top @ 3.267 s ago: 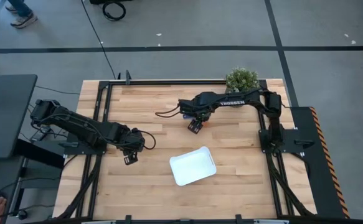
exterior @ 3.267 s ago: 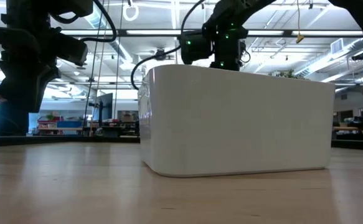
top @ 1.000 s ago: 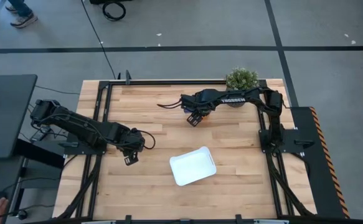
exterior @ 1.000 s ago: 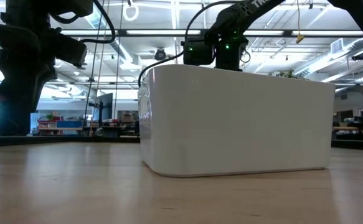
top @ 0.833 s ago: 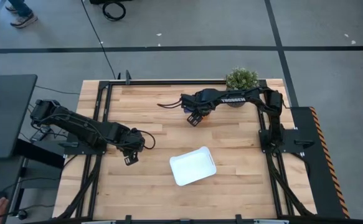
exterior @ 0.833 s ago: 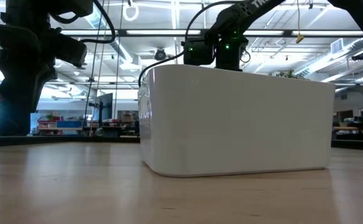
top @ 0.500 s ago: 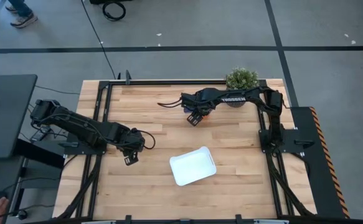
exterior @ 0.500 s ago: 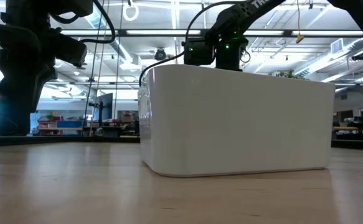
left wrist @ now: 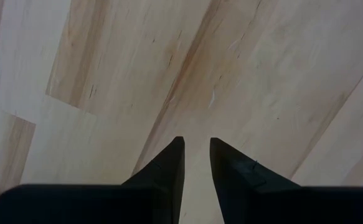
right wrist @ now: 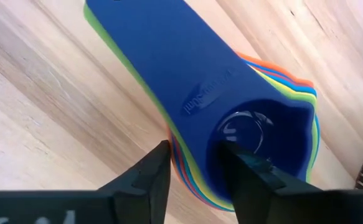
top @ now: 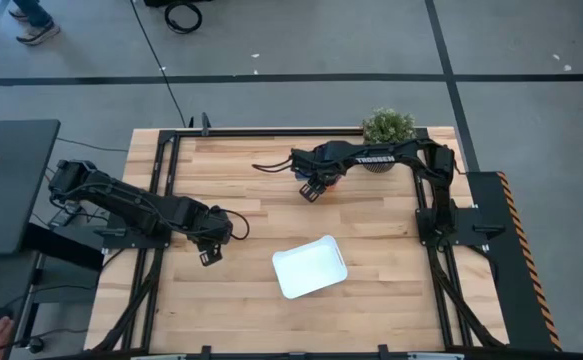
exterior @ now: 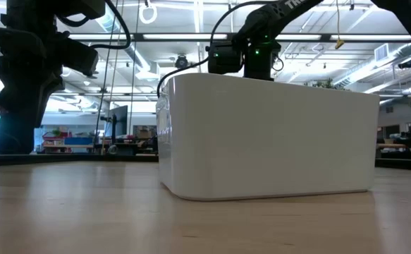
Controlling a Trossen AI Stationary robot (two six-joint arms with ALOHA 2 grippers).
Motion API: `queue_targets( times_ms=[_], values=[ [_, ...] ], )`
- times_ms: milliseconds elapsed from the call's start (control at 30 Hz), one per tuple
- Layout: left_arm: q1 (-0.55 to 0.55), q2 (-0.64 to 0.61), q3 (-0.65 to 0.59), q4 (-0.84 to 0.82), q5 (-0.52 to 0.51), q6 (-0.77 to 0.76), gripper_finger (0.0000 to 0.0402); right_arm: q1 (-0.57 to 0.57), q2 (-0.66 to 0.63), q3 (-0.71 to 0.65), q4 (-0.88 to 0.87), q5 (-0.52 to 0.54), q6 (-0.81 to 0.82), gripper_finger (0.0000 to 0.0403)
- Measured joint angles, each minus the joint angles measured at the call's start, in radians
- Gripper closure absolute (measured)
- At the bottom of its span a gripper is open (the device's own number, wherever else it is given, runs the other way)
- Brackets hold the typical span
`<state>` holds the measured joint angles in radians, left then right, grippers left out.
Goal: Nest measuring cups in basket
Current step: Put the nested measuring cups into the white bin
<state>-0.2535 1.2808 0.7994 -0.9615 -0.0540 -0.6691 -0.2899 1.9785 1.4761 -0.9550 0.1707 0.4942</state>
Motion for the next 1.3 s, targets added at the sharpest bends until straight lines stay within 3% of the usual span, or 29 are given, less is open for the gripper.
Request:
queue_targets(
  times_ms=[700,1300],
  values=[
    [0.0,0.0,0.0,0.0,0.0,0.001,0.0317,-0.027,-0.002,0.0,0.003,-0.059,0.0,0.0318],
    [0.0,0.0,0.0,0.0,0.0,0.001,0.0317,-0.038,-0.003,0.0,0.004,-0.108,-0.027,0.0324]
  ],
)
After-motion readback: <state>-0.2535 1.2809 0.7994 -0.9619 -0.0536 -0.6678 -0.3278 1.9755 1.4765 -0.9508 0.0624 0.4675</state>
